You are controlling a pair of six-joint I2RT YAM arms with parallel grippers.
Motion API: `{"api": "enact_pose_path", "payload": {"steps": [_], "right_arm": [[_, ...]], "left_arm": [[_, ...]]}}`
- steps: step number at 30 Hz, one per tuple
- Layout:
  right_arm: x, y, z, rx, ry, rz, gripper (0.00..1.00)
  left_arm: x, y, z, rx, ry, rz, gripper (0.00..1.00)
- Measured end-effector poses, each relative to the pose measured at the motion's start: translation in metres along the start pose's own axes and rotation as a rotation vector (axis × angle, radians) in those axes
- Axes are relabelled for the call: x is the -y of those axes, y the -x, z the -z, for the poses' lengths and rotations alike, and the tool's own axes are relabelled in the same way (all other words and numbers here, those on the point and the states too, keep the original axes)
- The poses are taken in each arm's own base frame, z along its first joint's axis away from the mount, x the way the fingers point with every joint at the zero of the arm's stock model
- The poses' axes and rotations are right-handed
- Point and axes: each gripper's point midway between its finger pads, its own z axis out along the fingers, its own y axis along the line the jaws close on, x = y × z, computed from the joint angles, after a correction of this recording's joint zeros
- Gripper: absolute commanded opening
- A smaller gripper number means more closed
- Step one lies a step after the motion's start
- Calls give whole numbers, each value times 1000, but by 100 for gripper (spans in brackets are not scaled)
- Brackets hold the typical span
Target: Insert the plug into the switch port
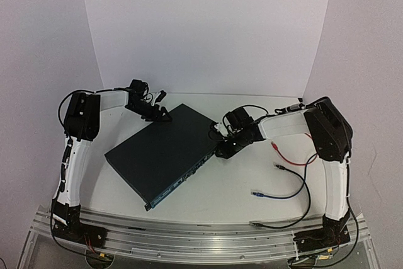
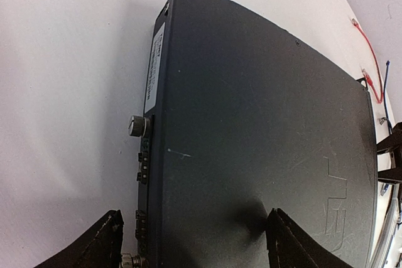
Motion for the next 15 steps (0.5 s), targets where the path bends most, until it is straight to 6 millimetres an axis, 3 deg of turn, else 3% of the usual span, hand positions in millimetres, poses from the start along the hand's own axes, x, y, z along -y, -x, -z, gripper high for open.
{"api": "enact_pose_path", "payload": {"steps": [15], "right_arm": [[2,4,-2,-101,-16,-98,27]], "left_arm": [[-3,3,0,12,16,-9,75]]}}
